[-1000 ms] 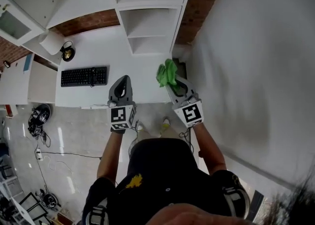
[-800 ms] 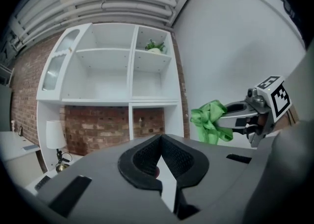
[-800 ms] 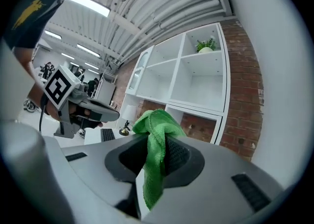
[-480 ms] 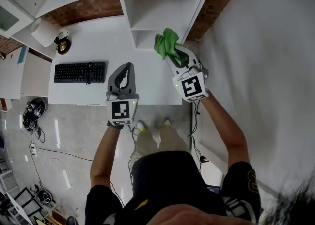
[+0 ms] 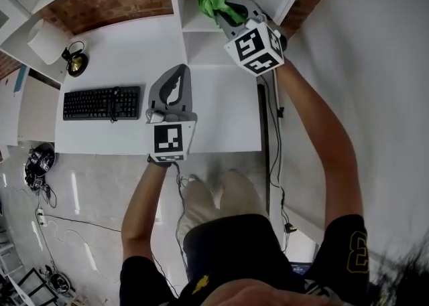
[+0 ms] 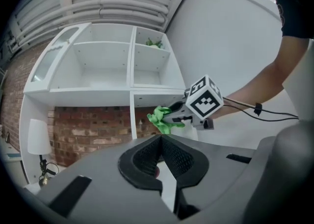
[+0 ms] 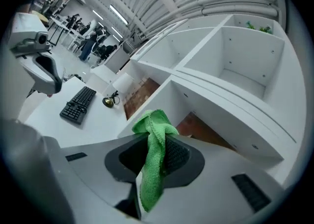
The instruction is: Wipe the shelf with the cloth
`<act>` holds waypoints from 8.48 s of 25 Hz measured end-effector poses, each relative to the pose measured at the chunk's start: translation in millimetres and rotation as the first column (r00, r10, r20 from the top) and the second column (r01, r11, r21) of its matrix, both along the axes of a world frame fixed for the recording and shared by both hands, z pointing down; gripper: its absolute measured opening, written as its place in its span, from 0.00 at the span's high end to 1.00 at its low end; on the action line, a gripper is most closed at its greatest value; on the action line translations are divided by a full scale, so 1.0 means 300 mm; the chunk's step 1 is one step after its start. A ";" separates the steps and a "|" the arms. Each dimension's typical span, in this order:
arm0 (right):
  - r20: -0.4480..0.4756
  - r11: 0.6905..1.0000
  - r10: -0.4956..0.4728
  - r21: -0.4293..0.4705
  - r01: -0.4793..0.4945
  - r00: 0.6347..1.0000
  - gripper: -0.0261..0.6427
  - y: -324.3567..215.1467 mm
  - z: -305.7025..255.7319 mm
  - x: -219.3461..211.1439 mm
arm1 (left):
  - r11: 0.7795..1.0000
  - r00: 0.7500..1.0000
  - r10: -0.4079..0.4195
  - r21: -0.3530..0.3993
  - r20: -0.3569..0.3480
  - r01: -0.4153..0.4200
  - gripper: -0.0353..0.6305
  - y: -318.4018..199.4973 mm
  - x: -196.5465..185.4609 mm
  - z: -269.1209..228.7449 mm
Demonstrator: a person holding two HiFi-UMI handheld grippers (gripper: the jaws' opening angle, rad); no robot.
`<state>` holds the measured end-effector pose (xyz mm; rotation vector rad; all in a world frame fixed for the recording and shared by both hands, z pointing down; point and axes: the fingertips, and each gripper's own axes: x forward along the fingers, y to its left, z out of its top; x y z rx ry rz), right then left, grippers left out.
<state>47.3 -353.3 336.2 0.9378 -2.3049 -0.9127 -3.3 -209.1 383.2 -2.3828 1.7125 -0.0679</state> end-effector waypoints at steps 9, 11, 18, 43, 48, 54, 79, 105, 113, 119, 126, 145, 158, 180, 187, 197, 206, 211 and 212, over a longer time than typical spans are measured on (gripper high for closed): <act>-0.107 1.000 -0.002 0.022 0.005 0.994 0.86 -0.308 0.052 -0.126 | 1.000 0.999 -0.003 0.009 -0.039 0.003 0.92 -0.113 -0.049 0.051; -0.159 0.999 0.005 0.040 0.002 0.987 0.86 -0.368 0.084 -0.150 | 1.000 0.999 -0.005 0.016 -0.045 0.006 0.92 -0.142 -0.058 0.050; -0.277 0.996 0.035 0.090 -0.010 0.960 0.86 -0.505 0.188 -0.185 | 1.000 0.998 -0.011 0.013 -0.069 0.012 0.92 -0.212 -0.089 0.108; -0.454 0.999 -0.030 -0.032 0.017 0.891 0.87 -0.628 0.359 -0.255 | 1.000 0.995 -0.008 -0.027 -0.097 0.005 0.92 -0.260 -0.128 0.149; -0.444 0.997 -0.062 -0.071 0.034 0.894 0.88 -0.604 0.366 -0.263 | 0.998 0.992 -0.025 -0.053 -0.127 0.018 0.92 -0.268 -0.130 0.155; -0.434 0.994 -0.080 -0.106 0.038 0.897 0.88 -0.555 0.378 -0.257 | 0.996 0.988 -0.013 -0.085 -0.154 0.000 0.92 -0.245 -0.083 0.156; -0.424 0.959 -0.178 -0.278 0.060 0.888 0.88 -0.239 0.374 -0.226 | 0.992 0.985 0.031 -0.112 -0.171 -0.051 0.92 -0.117 -0.056 -0.015; -0.410 0.979 -0.164 -0.177 0.098 0.897 0.88 -0.128 0.374 -0.220 | 0.995 0.991 0.060 -0.078 -0.116 -0.069 0.92 -0.130 -0.164 0.047; -0.294 0.989 0.128 0.114 -0.098 0.947 0.87 -0.267 0.140 -0.086 | 0.993 0.978 0.113 0.038 -0.175 -0.108 0.92 -0.134 -0.103 -0.084; -0.299 0.969 0.236 0.147 -0.199 0.925 0.87 -0.426 0.091 -0.013 | 0.994 0.982 0.110 0.031 -0.153 -0.107 0.92 -0.164 -0.090 -0.101; -0.362 0.958 0.287 0.136 -0.254 0.887 0.87 -0.616 0.209 0.011 | 0.997 0.978 0.073 0.020 -0.198 -0.070 0.92 -0.185 -0.139 -0.059; -0.457 0.965 0.231 -0.008 -0.263 0.859 0.87 -0.680 0.377 0.002 | 0.995 0.975 0.093 -0.027 -0.202 -0.100 0.92 -0.201 -0.141 0.019; -0.485 0.945 0.200 -0.133 -0.298 0.851 0.88 -0.583 0.390 -0.032 | 0.993 0.967 0.104 -0.024 -0.231 -0.112 0.92 -0.188 -0.137 0.003; -0.370 0.889 0.183 -0.333 -0.314 0.911 0.88 -0.239 0.397 -0.013 | 0.986 0.953 0.122 -0.078 -0.278 -0.149 0.92 -0.170 -0.082 0.079; -0.463 0.930 0.185 -0.203 -0.307 0.867 0.87 -0.149 0.405 0.038 | 0.984 0.955 0.137 -0.078 -0.264 -0.162 0.92 -0.135 -0.064 0.082; -0.356 0.898 0.424 0.048 -0.437 0.833 0.87 -0.287 0.203 0.088 | 0.985 0.954 0.126 -0.078 -0.271 -0.152 0.92 -0.110 -0.093 0.088; -0.317 0.802 0.592 0.133 -0.583 0.741 0.87 -0.547 0.111 0.124 | 0.988 0.954 0.129 -0.052 -0.272 -0.148 0.92 -0.054 -0.106 0.014; -0.308 0.761 0.629 0.059 -0.646 0.714 0.87 -0.598 0.164 0.193 | 0.992 0.960 0.097 -0.047 -0.262 -0.113 0.92 -0.067 -0.160 -0.005; -0.315 0.757 0.632 0.054 -0.651 0.708 0.87 -0.603 0.176 0.201 | 0.993 0.962 0.095 -0.044 -0.257 -0.110 0.92 -0.075 -0.164 -0.008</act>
